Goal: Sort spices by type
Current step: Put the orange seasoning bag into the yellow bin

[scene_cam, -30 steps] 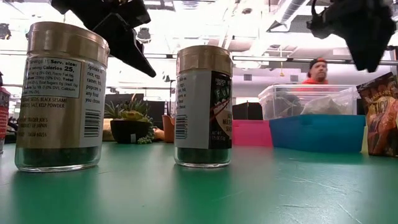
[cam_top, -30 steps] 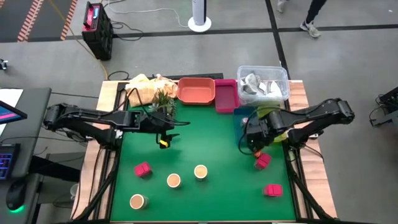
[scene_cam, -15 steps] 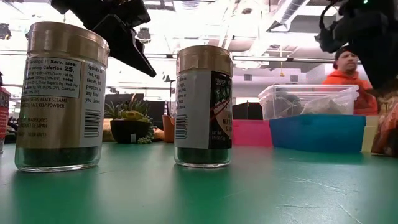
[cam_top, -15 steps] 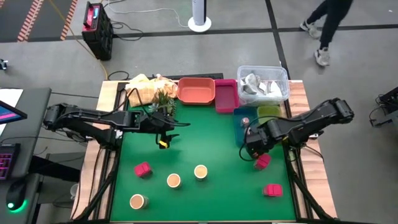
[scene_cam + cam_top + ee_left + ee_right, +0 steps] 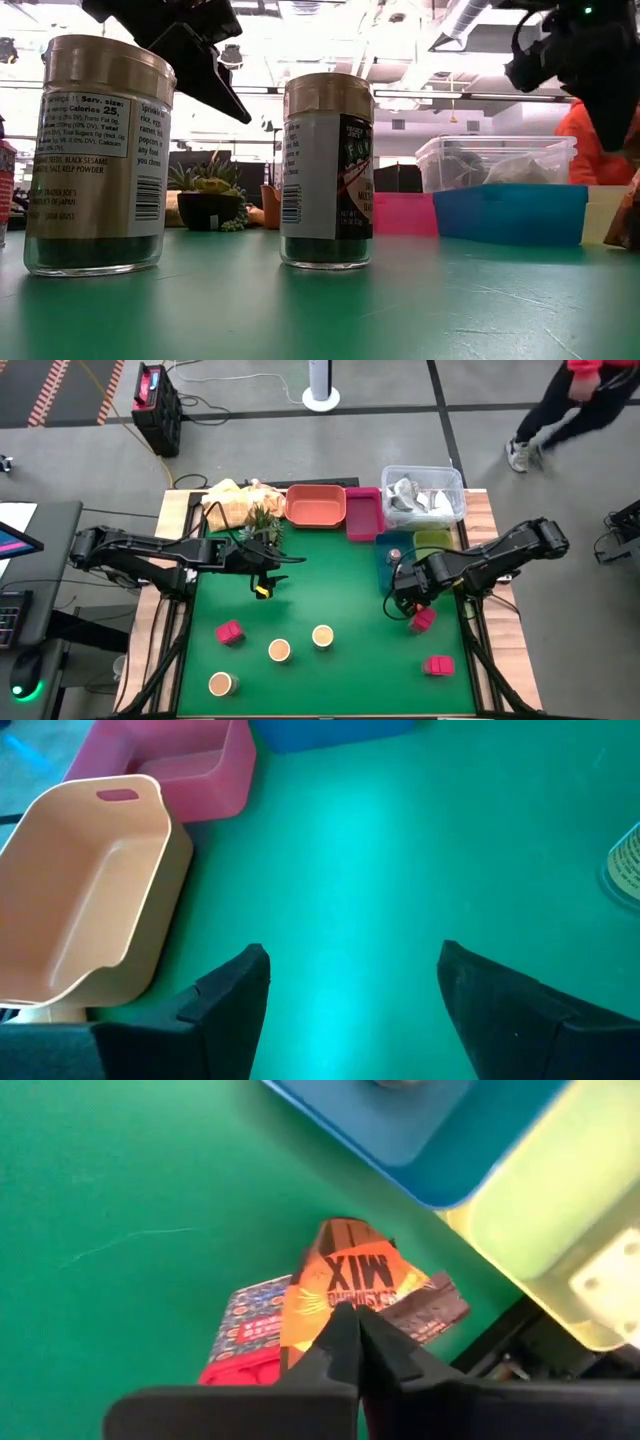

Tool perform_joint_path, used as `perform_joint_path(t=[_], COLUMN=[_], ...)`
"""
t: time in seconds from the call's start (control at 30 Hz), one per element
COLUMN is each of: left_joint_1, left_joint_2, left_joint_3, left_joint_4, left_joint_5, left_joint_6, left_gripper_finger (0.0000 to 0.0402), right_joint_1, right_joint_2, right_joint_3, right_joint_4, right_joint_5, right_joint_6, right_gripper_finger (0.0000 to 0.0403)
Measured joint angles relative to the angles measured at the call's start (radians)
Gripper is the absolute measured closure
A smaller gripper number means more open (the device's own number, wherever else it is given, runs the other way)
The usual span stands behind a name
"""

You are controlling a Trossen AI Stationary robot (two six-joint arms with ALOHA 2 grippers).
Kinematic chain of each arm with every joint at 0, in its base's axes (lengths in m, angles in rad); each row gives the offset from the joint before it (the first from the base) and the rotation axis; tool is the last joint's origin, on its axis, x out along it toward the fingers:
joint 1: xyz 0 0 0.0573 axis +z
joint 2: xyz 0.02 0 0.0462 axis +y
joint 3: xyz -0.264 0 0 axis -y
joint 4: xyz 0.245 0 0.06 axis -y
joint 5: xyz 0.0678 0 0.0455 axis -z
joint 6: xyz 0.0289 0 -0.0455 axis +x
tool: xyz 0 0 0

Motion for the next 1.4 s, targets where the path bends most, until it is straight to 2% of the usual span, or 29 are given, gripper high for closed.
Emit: perform_joint_path(t=[0.1,0.17,0.4,0.63,0.73,0.83,0.97,1.07,1.17,1.37,1.4], left_joint_1=[0.000,0.000,0.000,0.000,0.000,0.000,0.000,0.000,0.000,0.000,0.000], left_joint_2=[0.000,0.000,0.000,0.000,0.000,0.000,0.000,0.000,0.000,0.000,0.000], left_joint_3=[0.000,0.000,0.000,0.000,0.000,0.000,0.000,0.000,0.000,0.000,0.000], left_joint_4=[0.001,0.002,0.003,0.001,0.010,0.010,0.012,0.012,0.012,0.011,0.011], left_joint_5=[0.000,0.000,0.000,0.000,0.000,0.000,0.000,0.000,0.000,-0.001,-0.001], left_joint_6=[0.000,0.000,0.001,0.042,0.061,0.068,0.068,0.070,0.071,0.078,0.079], left_gripper_finger=[0.0128,0.0128,0.0128,0.0128,0.0128,0.0128,0.0128,0.0128,0.0128,0.0128,0.0128], right_joint_1=[0.009,0.019,0.038,0.042,0.042,0.031,0.019,0.010,0.008,0.003,0.003], right_joint_2=[0.000,0.000,0.000,0.000,0.000,0.014,0.058,0.091,0.114,0.108,0.100], right_joint_3=[0.039,0.070,0.125,0.149,0.144,0.120,0.084,0.068,0.065,0.065,0.065], right_joint_4=[-0.002,-0.007,-0.125,-0.109,-0.106,-0.116,-0.098,-0.062,-0.043,-0.007,0.005], right_joint_5=[0.017,0.048,0.080,0.046,0.046,0.045,0.044,0.012,-0.003,-0.006,-0.006], right_joint_6=[-0.037,-0.054,-0.081,-0.024,0.043,0.076,0.054,-0.002,-0.057,-0.145,-0.161], right_gripper_finger=[0.0386,0.0370,0.0256,0.0129,0.0099,0.0091,0.0106,0.0140,0.0203,0.0365,0.0381])
